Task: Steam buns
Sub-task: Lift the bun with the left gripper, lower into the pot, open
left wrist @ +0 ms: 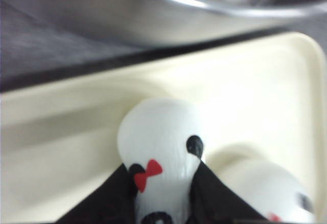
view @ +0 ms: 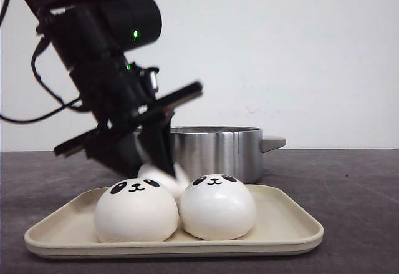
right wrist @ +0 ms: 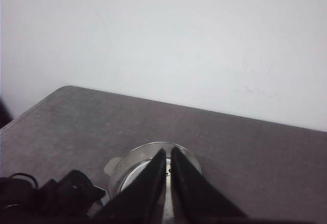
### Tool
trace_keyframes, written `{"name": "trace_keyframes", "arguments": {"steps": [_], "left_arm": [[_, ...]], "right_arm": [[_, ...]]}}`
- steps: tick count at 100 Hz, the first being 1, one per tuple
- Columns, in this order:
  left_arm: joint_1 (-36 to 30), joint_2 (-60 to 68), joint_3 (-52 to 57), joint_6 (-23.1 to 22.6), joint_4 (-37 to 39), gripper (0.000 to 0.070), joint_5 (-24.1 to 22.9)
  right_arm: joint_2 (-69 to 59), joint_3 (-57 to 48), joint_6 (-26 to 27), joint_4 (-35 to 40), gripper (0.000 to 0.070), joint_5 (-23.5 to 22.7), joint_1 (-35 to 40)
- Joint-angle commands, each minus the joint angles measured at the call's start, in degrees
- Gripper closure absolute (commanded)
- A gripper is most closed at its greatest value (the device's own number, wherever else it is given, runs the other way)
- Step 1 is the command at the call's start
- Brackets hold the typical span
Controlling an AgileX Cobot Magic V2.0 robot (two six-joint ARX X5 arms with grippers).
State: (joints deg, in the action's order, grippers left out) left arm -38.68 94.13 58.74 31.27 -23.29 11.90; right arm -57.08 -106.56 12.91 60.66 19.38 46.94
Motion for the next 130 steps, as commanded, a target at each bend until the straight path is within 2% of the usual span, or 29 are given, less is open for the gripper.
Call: {"name": "trace_keyframes", "arguments": {"steps": [1, 17, 30, 38, 54, 71, 93, 130], "left_arm": [[-1.7, -4.1, 1.0, -0.4, 2.0, 0.069, 0.4], [-4.2, -12.8, 1.1, -0.8, 6.5, 0.069, -0.8], [-4.5, -16.3, 3.1, -1.6, 10.5, 0.069, -8.3], [-3.3, -15.9, 6.3, -5.0, 10.4, 0.069, -11.5], [0.3, -10.1, 15.1, -11.3, 7.0, 0.069, -12.3], [3.8, -0.8, 24.3, -14.4, 3.3, 0.069, -12.6], [6.4, 10.4, 31.3, -14.8, -0.4, 0.069, -18.1], [8.3, 21.1, 32.0, -14.8, 0.9, 0.0689, -18.6]], "right_arm": [[-0.5, -1.1, 0.6, -0.4, 0.0692, 0.2, 0.6], [-0.5, -1.1, 0.6, -0.5, 0.0692, 0.2, 0.6], [-0.5, -1.1, 0.5, -0.8, 0.0692, 0.2, 0.6], [-0.5, -1.1, 0.5, -1.0, 0.0692, 0.2, 0.6], [-0.5, -1.1, 0.1, -1.4, 0.0692, 0.2, 0.6], [-1.4, -1.1, -0.3, -1.4, 0.0692, 0.2, 0.6], [-1.7, -1.1, -0.2, -1.4, 0.0692, 0.2, 0.6], [-1.6, -1.1, -0.2, -0.6, 0.0693, 0.2, 0.6]]}}
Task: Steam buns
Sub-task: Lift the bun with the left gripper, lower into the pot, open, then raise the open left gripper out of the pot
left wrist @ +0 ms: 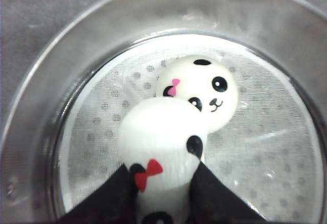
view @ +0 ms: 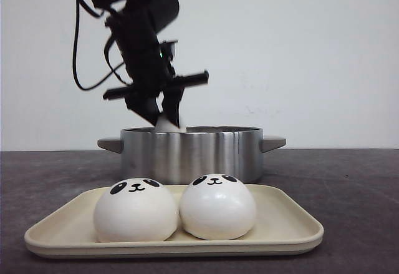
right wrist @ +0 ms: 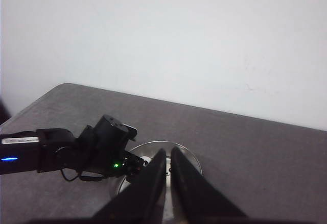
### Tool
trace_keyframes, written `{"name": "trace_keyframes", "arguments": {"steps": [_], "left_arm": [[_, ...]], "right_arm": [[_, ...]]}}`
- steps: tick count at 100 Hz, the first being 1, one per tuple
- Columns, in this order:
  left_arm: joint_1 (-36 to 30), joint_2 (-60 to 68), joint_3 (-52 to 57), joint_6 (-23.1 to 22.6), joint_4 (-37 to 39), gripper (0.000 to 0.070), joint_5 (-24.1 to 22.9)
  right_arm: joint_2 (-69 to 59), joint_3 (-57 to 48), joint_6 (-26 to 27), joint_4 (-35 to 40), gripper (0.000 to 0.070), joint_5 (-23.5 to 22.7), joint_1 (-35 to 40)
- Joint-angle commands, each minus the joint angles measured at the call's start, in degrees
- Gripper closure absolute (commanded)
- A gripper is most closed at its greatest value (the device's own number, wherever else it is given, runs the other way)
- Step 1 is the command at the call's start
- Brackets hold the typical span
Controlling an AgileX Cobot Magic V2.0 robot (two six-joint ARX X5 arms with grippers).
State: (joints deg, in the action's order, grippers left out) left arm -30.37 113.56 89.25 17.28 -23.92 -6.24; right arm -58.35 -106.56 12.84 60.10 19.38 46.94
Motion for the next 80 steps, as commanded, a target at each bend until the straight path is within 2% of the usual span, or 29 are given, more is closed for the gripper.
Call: {"name": "trace_keyframes", "arguments": {"steps": [1, 20, 26, 36, 40, 45, 50, 70, 80], "left_arm": [[0.1, 1.8, 1.4, -0.8, 1.6, 0.0689, -0.5], [1.2, 3.1, 1.4, -0.8, 2.6, 0.0645, -1.1], [1.5, 3.1, 1.4, -0.8, 2.6, 0.054, -1.1], [2.1, 3.1, 1.4, -0.8, 2.5, 0.0281, -1.1], [2.3, 3.1, 1.4, -0.8, 2.5, 0.0206, -1.0], [2.3, 3.1, 1.4, -0.8, 2.5, 0.0138, -1.0], [2.3, 3.1, 1.5, -0.8, 2.5, 0.0099, -1.0], [2.2, 3.0, 3.4, -0.8, 0.1, 0.0092, -0.9], [2.2, 3.0, 6.8, -0.7, -4.9, 0.0094, 1.7]], "right_arm": [[-0.4, -1.1, -0.2, 0.0, 0.0693, 0.2, 0.6], [-0.4, -1.1, 0.1, 1.1, 0.0692, 0.2, 0.6], [-0.4, -1.1, 0.3, 1.3, 0.0692, 0.2, 0.6], [-0.4, -1.1, 0.8, 1.4, 0.0692, 0.2, 0.6], [-0.4, -1.1, 1.2, 1.4, 0.0692, 0.2, 0.6], [-0.4, -1.1, 1.7, 1.4, 0.0692, 0.2, 0.6], [-0.4, -1.1, 1.8, 1.5, 0.0692, 0.2, 0.6], [-0.4, -1.1, 2.3, 2.0, 0.0693, 0.2, 0.6], [-0.4, -1.1, 3.0, 4.1, 0.0693, 0.1, 0.6]]}}
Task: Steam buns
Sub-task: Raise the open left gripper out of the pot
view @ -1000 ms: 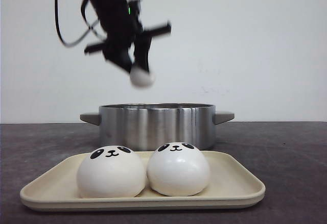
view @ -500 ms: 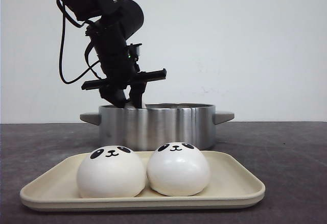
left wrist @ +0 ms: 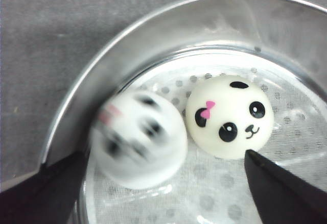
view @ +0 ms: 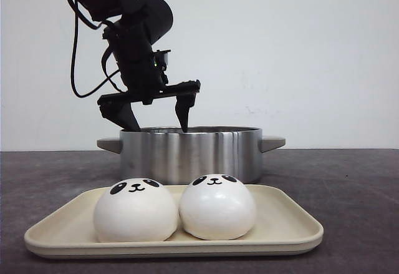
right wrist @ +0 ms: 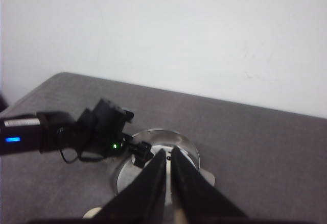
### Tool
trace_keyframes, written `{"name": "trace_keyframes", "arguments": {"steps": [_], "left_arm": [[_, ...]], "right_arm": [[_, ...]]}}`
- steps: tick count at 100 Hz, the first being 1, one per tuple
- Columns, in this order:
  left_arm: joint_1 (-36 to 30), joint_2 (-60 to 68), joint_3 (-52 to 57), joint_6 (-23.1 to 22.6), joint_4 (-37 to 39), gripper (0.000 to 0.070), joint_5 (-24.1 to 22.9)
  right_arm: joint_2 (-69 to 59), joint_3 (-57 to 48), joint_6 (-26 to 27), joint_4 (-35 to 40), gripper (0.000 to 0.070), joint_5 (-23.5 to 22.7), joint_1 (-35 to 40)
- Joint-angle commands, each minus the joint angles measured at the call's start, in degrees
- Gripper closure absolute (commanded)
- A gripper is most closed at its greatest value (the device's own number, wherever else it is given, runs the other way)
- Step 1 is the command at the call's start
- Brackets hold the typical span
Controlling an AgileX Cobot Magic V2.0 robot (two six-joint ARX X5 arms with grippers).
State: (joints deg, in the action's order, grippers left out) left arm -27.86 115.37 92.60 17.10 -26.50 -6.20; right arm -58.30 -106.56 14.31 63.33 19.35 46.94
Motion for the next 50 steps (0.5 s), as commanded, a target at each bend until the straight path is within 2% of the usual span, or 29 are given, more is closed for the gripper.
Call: {"name": "trace_keyframes", "arguments": {"steps": [1, 10, 26, 50], "left_arm": [[-0.3, 1.2, 3.9, -0.5, -2.9, 0.0096, 2.0], [-0.4, 1.0, 8.7, -0.5, -8.8, 0.0104, 4.9], [-1.9, -3.6, 12.5, -1.5, -13.3, 0.0108, 5.3], [-5.9, -19.1, 12.5, -4.7, -15.7, 0.0115, 5.1]], "right_arm": [[-0.5, -1.1, 1.7, 1.2, 0.0692, 0.1, 0.6], [-1.0, -1.1, 3.6, 5.3, 0.0692, 0.0, 0.6], [-2.5, -0.4, 4.8, 12.1, 0.0693, -0.1, 0.6], [-2.6, 7.5, 5.8, 11.7, 0.0692, -6.5, 0.6]]}}
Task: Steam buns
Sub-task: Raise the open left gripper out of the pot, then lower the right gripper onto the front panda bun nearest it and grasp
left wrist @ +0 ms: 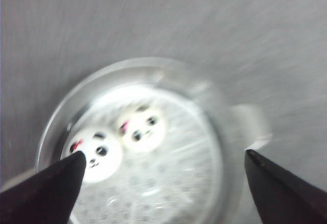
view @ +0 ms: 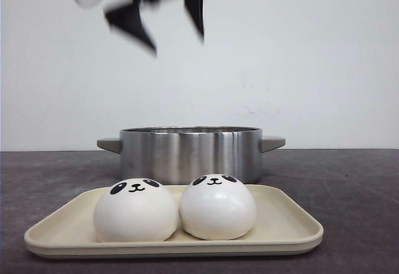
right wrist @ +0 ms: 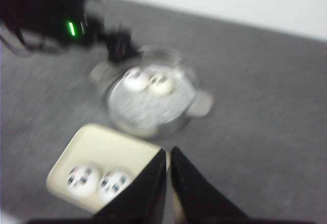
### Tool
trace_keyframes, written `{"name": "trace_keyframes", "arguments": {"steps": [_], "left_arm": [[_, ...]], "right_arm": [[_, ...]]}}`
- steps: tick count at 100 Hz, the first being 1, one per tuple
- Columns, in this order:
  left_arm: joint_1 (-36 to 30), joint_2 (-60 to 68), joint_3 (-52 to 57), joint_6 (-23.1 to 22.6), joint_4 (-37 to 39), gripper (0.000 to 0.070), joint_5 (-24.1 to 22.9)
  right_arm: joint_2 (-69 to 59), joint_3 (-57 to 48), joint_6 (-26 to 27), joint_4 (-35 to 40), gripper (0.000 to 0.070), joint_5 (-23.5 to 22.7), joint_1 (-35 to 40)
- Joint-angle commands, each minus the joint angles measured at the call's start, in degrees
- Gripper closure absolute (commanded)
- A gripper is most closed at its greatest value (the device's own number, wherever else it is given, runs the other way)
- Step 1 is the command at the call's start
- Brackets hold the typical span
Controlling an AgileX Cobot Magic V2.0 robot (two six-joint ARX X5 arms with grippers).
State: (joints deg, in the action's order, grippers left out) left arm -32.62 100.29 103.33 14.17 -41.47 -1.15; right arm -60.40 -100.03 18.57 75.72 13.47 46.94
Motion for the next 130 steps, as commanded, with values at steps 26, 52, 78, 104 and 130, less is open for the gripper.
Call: {"name": "trace_keyframes", "arguments": {"steps": [26, 52, 78, 104, 130], "left_arm": [[-6.7, -21.4, 1.7, -1.9, -6.5, 0.0115, 0.1], [-9.5, -32.5, 1.7, -2.6, -15.3, 0.0115, -0.8], [-9.5, -39.0, 1.7, -2.6, -22.2, 0.0115, -0.8], [-9.5, -41.6, 1.7, -1.6, -22.6, 0.0115, -0.8], [-9.5, -41.5, 1.7, -1.7, -25.2, 0.0115, -0.8]], "right_arm": [[-0.2, 19.8, 4.0, -11.8, 0.0692, -8.8, 0.6], [-4.0, 38.3, 10.8, -30.9, 0.0692, -13.8, 0.8], [-16.7, 40.3, 10.8, -33.1, 0.032, -16.6, 1.0], [-29.1, 40.3, 10.4, -38.1, 0.032, -19.1, 1.0], [-35.1, 40.3, 10.4, -42.4, 0.032, -20.0, 1.2]]}}
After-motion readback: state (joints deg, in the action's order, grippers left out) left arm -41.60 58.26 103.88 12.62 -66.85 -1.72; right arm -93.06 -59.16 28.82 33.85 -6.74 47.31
